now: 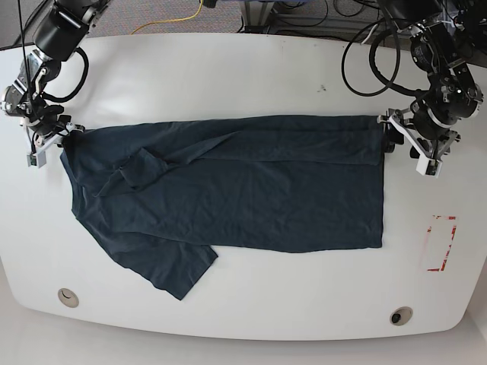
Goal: Layout the t-shirt on the table in an organized manner, then fold the t-shirt properly
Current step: 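Hold the shirt edge with both grippers and pull it apart to flatten, then drag the held edge with both grippers to reposition the shirt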
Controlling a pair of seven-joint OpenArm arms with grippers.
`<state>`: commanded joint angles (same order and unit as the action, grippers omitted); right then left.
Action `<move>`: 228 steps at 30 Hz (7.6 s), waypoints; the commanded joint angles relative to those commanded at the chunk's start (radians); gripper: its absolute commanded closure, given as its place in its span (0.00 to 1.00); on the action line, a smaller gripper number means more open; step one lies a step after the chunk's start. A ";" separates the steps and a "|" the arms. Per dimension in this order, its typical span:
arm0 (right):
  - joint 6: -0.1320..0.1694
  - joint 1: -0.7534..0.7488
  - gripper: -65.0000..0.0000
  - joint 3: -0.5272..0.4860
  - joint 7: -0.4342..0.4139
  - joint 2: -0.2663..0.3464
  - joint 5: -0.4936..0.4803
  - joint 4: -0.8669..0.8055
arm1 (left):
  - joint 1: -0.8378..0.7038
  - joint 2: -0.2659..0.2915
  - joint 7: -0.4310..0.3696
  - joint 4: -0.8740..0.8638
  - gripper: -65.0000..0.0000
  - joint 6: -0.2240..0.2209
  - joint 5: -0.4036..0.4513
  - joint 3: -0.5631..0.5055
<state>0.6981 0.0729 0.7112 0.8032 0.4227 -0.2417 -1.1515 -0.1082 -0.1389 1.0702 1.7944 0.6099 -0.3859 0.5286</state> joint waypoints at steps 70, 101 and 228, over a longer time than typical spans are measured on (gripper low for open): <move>0.000 -0.362 0.92 0.058 0.152 -0.106 -0.002 -0.466 | -0.232 -0.101 0.112 0.032 0.88 0.088 0.107 -0.052; 0.000 -0.503 0.91 0.124 0.218 -0.195 0.000 -0.634 | -0.209 -0.083 0.126 0.078 0.45 0.088 0.015 0.052; 0.000 -0.514 0.00 0.180 0.244 -0.195 -0.002 -0.824 | -0.364 -0.152 0.192 0.054 0.50 0.088 -0.034 -0.044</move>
<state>0.6981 -0.4411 0.8907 1.0472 0.2279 -0.2432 -1.9755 -0.4718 -0.2908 1.2620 1.8481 0.6981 -0.4196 0.4841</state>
